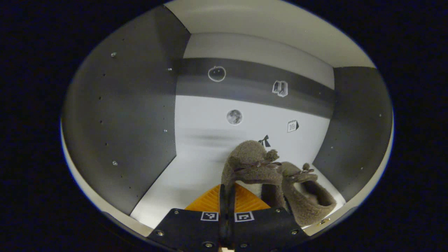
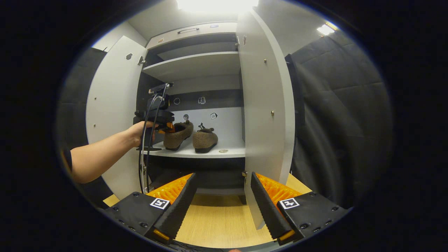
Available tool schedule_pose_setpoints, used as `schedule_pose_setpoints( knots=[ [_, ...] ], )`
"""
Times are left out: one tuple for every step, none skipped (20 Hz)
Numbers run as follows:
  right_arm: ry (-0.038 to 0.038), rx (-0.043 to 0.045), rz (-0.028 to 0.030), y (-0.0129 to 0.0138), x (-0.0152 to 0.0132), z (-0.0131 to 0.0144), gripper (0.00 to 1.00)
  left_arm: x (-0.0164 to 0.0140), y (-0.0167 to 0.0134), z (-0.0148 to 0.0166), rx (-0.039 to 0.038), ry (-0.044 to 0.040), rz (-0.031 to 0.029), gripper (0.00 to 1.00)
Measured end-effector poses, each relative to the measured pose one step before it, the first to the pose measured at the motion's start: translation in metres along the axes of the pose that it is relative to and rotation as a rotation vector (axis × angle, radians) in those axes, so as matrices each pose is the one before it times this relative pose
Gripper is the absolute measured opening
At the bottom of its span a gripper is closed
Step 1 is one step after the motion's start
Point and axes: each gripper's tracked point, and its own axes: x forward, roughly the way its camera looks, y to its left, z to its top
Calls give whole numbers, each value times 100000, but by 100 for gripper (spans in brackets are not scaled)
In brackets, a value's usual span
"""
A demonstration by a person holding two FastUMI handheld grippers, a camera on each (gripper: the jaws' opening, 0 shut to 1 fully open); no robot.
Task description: Grab one shoe with the right hand and put it into the shoe cabinet, grab the other shoe with the left hand and put it into the shoe cabinet; then close the right door with the right hand and the left door with the left hand.
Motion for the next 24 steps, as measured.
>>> schedule_pose_setpoints(
  knots=[
    [-96, -119, -470, -122, 18, 37, 98, 560, 394, -861, 2379, 3242, 2031, 1],
    [-26, -35, -161, -132, 17, -50, 98, 205, -36, -510, 2287, 2044, 795, 7],
    [34, 129, 166, 55, 79, 76, 98, -541, -259, 571, 1457, -1522, -367, 4],
    [126, 168, 324, -2, -25, 16, 98, 94, -103, 483, 275, -2372, -1051, 14],
    [-165, 156, 392, 73, -38, 80, 97, -21, -353, 472, -560, -2369, -2080, 16],
    [-371, -33, 394, 42, -91, 172, 97, -820, -185, 422, -1201, -2213, -1217, 44],
    [-449, -75, 533, 27, -114, 229, 97, -747, 263, 477, -359, -2057, 784, 72],
    [-551, -183, 746, 139, -266, 165, 96, -1392, 391, 616, 258, -2308, 860, 100],
    [-885, -354, 637, 71, -249, 308, 96, -656, 147, 260, 491, -2285, 546, 95],
    [-783, -469, 676, 52, -193, 310, 97, -1152, 37, 418, 500, -2079, -305, 96],
    [-689, -404, 761, 90, -287, 262, 96, -1306, -110, 377, 590, -2183, -645, 96],
    [-599, -262, 736, 16, -293, 208, 96, -1442, -66, 581, 517, -2487, -531, 96],
    [-370, -52, 668, -5, -243, 214, 96, -1755, -57, 556, 437, -2589, -412, 96],
    [-367, 193, 818, 48, -326, 249, 96, -1700, -98, 644, 383, -2438, -740, 100],
    [-501, 477, 943, 84, -295, 305, 96, -1845, -228, 516, 198, -2479, -868, 100],
    [-563, 504, 971, 67, -333, 250, 96, -1812, -236, 723, -55, -2386, -1051, 100],
    [-509, 168, 694, -44, -303, 242, 96, -1813, -86, 315, 183, -1801, -951, 100],
    [-354, -66, 566, 35, -271, 133, 97, -1766, 77, 406, 261, -1503, -46, 100],
    [-446, -217, 788, 26, -342, 243, 97, -1732, -19, 192, 28, -1381, 307, 100],
    [-719, -210, 818, 134, -375, 308, 96, -1608, 67, 314, -456, -1285, 82, 100],
    [-862, -76, 1052, 81, -463, 334, 96, -1529, -64, 121, -481, -982, -392, 100],
    [-1134, 44, 1182, 134, -383, 459, 96, -1725, -33, -107, -108, -640, -338, 100],
    [-1237, 49, 1064, 224, -360, 289, 96, -1508, -32, 62, 440, -1069, -339, 100],
    [-901, 54, 1118, 174, -295, 287, 97, -1097, -75, -224, 969, -800, -108, 100]
  ],
)
